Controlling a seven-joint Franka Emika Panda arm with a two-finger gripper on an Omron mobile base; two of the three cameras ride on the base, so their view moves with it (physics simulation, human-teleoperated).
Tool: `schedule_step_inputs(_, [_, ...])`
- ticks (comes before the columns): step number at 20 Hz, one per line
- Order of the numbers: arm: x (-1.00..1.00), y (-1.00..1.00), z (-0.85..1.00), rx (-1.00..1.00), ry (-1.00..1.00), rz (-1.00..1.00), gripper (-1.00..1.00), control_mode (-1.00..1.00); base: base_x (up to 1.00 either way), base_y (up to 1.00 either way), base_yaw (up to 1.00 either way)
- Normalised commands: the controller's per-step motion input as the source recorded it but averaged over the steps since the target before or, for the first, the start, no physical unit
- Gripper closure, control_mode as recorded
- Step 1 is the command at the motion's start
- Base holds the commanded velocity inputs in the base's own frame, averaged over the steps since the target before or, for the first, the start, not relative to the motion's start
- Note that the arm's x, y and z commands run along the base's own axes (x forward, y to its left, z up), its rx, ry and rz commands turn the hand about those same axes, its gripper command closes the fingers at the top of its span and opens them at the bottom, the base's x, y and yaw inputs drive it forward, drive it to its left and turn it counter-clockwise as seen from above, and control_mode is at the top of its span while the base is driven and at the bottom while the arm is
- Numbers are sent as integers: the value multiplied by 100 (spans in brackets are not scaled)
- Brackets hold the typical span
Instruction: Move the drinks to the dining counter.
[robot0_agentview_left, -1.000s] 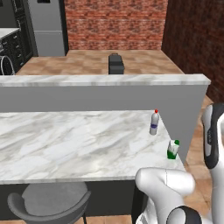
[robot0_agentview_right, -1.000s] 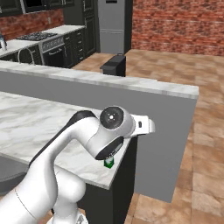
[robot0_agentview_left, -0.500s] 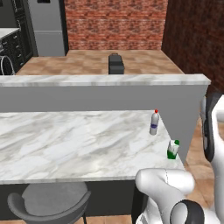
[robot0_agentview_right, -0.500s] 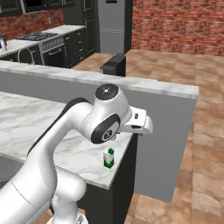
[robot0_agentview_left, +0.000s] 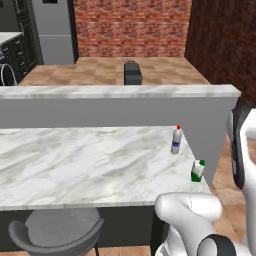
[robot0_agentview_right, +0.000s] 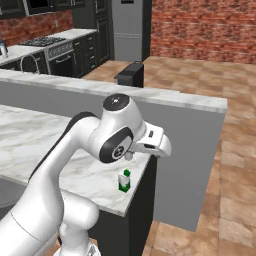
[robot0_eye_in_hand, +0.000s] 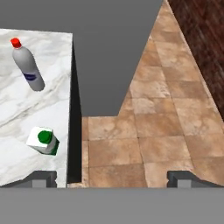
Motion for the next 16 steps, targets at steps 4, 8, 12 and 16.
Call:
schedule_step_inputs(4, [-30,13,0,11,-4,0,-100,-100,0,0,0])
schedule_step_inputs(8, [-34,2,0,13,-2,0,-100,-100,0,0,0])
schedule_step_inputs(12, [-20,0,0,6,-1,0,-100,100,-10,-18,-1])
schedule_step_inputs(16, [0,0,0,0,0,0,-100,100,-10,-86,0])
